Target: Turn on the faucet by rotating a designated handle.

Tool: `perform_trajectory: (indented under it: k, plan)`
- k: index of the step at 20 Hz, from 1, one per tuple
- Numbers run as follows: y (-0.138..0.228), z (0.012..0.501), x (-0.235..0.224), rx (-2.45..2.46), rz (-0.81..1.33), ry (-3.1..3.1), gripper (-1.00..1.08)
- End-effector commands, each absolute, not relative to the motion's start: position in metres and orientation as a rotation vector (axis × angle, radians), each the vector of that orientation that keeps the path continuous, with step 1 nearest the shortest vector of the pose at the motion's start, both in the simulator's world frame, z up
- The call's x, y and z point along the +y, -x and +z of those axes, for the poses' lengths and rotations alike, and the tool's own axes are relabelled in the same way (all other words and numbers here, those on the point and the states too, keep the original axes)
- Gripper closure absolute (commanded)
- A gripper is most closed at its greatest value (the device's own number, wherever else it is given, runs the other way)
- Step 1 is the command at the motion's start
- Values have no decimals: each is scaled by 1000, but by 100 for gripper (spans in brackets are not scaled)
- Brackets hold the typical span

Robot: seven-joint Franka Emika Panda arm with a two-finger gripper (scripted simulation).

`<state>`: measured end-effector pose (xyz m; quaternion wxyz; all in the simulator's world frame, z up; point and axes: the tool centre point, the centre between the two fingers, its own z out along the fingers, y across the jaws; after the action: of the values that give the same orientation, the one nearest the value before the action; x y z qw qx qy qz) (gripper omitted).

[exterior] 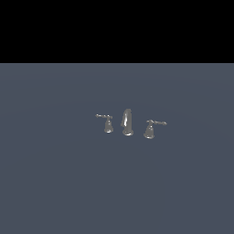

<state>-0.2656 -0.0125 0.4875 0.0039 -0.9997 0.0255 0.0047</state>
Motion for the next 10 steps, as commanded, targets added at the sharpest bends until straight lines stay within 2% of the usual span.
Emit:
perform_trajectory:
  k: [1,10]
  plan:
    - [266,488,-12,80,15,3133,108]
    - [261,477,-4,147,15,3130,108]
